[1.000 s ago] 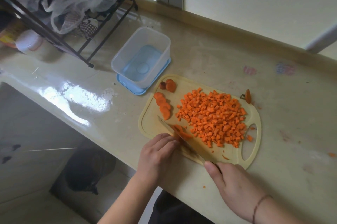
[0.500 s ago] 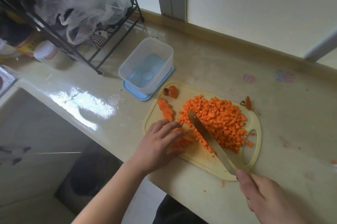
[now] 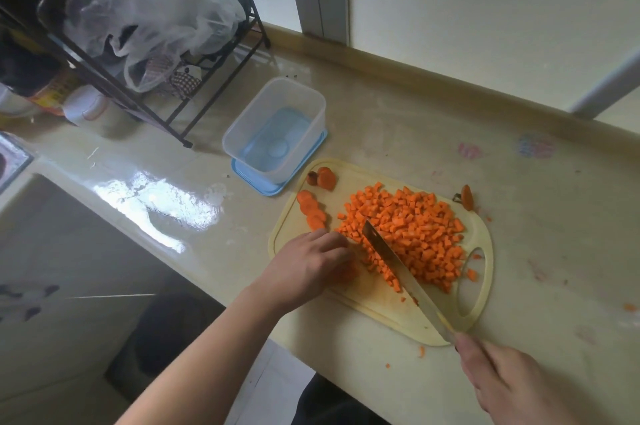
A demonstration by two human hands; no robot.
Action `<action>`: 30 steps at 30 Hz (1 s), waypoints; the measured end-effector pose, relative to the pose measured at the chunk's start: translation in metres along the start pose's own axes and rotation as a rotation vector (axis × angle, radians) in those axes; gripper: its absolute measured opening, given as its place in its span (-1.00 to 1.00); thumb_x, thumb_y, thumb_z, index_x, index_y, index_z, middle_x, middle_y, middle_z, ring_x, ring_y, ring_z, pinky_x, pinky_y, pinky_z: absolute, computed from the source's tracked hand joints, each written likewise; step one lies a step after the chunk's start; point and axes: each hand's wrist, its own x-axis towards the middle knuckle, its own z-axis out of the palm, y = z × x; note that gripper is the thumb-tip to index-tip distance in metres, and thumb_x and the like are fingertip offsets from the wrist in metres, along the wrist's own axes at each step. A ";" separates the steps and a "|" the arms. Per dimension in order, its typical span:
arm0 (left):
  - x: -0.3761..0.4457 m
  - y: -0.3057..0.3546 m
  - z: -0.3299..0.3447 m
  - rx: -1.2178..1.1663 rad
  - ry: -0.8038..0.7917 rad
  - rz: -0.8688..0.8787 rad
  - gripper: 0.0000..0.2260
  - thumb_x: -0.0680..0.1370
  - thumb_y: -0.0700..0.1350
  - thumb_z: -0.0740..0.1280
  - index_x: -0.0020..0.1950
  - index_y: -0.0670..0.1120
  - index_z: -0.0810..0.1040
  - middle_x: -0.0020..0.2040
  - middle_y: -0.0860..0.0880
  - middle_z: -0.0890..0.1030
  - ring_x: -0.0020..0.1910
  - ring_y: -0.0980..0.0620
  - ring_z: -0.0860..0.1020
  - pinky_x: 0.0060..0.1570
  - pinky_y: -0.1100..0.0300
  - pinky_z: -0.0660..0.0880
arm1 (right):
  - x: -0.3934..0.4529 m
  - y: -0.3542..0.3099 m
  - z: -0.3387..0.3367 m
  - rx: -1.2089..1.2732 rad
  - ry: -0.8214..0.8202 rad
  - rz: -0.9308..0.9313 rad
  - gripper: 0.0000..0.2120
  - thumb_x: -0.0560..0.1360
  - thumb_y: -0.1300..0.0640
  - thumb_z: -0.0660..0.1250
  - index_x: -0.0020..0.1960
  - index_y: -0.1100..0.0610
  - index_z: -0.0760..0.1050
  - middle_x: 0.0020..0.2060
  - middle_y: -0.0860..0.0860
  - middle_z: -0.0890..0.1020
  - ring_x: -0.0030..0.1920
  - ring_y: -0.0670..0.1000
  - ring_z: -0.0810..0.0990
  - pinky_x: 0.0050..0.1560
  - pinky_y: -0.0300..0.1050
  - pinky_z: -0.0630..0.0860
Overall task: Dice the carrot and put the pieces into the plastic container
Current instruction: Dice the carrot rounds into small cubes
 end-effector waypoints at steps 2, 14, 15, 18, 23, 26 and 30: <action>-0.003 -0.004 0.001 -0.004 0.016 -0.016 -0.81 0.61 -0.25 0.28 0.14 -0.22 0.65 0.05 -0.16 0.62 -0.04 -0.17 0.58 -0.15 0.02 0.60 | 0.002 0.000 0.000 -0.010 0.001 -0.002 -0.55 0.34 -0.32 0.05 -0.41 0.03 0.40 -0.60 -0.04 0.43 -0.53 -0.12 0.38 -0.39 -0.20 0.33; -0.034 -0.024 -0.001 0.037 0.188 -0.246 -0.82 0.55 -0.26 0.44 0.15 -0.16 0.68 0.04 -0.11 0.62 -0.08 -0.16 0.57 -0.12 -0.04 0.53 | 0.007 0.001 0.007 -0.045 -0.019 -0.005 -0.56 0.35 -0.33 0.06 -0.34 0.02 0.40 -0.57 0.01 0.46 -0.51 -0.12 0.43 -0.33 -0.12 0.42; -0.037 -0.026 -0.002 0.059 0.225 -0.283 -0.83 0.58 -0.21 0.41 0.15 -0.16 0.69 0.03 -0.11 0.62 -0.08 -0.16 0.56 -0.13 -0.05 0.53 | 0.006 0.001 0.007 -0.045 -0.017 -0.004 -0.57 0.35 -0.33 0.06 -0.35 0.01 0.40 -0.58 0.00 0.47 -0.51 -0.11 0.43 -0.32 -0.12 0.43; -0.041 -0.025 -0.007 0.109 0.287 -0.322 -0.78 0.61 -0.14 0.35 0.21 -0.18 0.65 0.08 -0.15 0.61 -0.04 -0.19 0.55 -0.07 -0.08 0.54 | 0.007 0.004 0.008 -0.049 -0.007 -0.008 -0.53 0.37 -0.31 0.07 -0.33 0.08 0.40 -0.57 0.01 0.47 -0.50 -0.11 0.44 -0.32 -0.13 0.43; -0.030 -0.011 -0.019 0.107 0.011 0.040 -0.68 0.62 -0.02 0.33 0.34 -0.12 0.56 0.29 -0.13 0.59 0.14 -0.17 0.52 0.12 -0.02 0.46 | 0.006 0.008 0.013 -0.090 -0.009 0.008 -0.48 0.45 -0.26 0.09 -0.26 0.15 0.56 -0.44 0.01 0.57 -0.40 -0.12 0.51 -0.27 -0.23 0.46; -0.024 -0.011 -0.016 0.075 -0.088 0.115 -0.72 0.66 -0.06 0.32 0.31 -0.16 0.60 0.31 -0.15 0.57 0.10 -0.16 0.55 0.05 -0.03 0.51 | 0.005 0.005 0.016 -0.067 -0.018 -0.001 -0.47 0.35 -0.32 0.05 -0.30 0.12 0.51 -0.43 0.01 0.59 -0.39 -0.13 0.52 -0.29 -0.27 0.43; -0.025 -0.008 -0.010 0.036 -0.085 0.065 -0.74 0.67 -0.08 0.29 0.29 -0.15 0.60 0.32 -0.16 0.55 0.07 -0.15 0.56 0.05 -0.01 0.54 | 0.005 0.003 0.018 -0.052 0.000 -0.001 -0.48 0.39 -0.27 0.09 -0.36 0.16 0.46 -0.48 0.01 0.58 -0.42 -0.11 0.53 -0.34 -0.26 0.41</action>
